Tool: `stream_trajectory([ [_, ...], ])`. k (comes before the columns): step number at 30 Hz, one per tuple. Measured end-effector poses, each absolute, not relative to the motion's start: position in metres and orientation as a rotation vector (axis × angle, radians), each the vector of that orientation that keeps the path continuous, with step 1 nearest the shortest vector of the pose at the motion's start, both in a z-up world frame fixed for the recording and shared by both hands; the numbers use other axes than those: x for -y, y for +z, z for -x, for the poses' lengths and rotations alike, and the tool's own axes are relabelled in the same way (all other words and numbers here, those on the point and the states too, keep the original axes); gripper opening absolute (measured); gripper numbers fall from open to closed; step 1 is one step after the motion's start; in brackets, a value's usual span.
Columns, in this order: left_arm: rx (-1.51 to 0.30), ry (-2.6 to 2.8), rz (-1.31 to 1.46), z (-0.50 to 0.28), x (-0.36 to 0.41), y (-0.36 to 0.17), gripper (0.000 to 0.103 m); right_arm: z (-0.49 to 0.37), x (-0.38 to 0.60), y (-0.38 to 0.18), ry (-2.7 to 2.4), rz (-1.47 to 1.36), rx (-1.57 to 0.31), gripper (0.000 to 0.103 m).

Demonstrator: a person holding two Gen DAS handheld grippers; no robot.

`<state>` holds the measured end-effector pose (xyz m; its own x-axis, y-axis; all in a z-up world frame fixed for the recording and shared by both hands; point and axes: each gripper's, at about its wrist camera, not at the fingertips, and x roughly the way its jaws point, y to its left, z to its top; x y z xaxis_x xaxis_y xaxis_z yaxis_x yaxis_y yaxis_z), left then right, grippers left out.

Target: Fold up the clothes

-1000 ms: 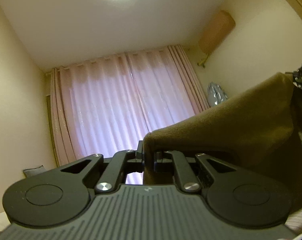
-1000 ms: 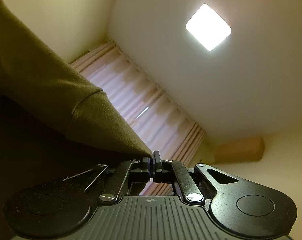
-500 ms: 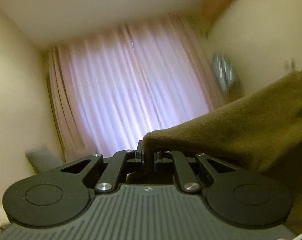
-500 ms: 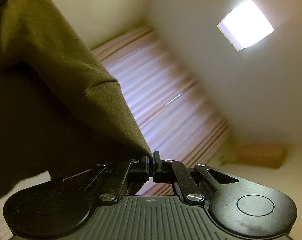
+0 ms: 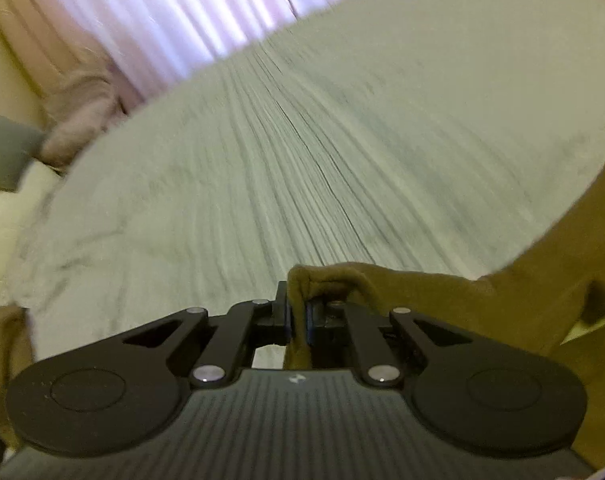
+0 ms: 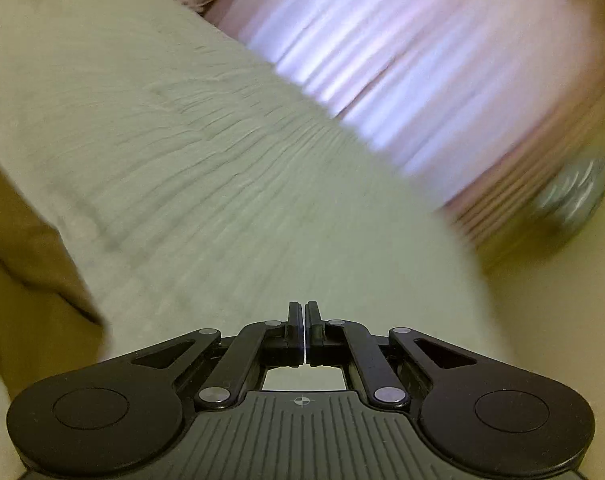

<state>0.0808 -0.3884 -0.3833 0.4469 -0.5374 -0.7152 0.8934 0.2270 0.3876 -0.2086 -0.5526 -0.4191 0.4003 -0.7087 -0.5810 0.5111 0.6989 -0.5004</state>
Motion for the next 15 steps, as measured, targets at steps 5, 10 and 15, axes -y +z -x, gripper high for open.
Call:
stream_trajectory([
  [5, -0.519, -1.091, -0.818, -0.106, 0.341, -0.405, 0.012, 0.182, 0.548, -0.417, -0.531, 0.066, -0.771, 0.001],
  [10, -0.534, -1.139, -0.743, -0.115, 0.325, -0.396, 0.013, 0.180, 0.516, -0.427, -0.298, 0.079, -0.817, 0.069],
  [15, -0.523, -1.158, -0.737, -0.114, 0.320, -0.393, 0.013, 0.177, 0.517, -0.441, -0.266, 0.175, -0.830, 0.083],
])
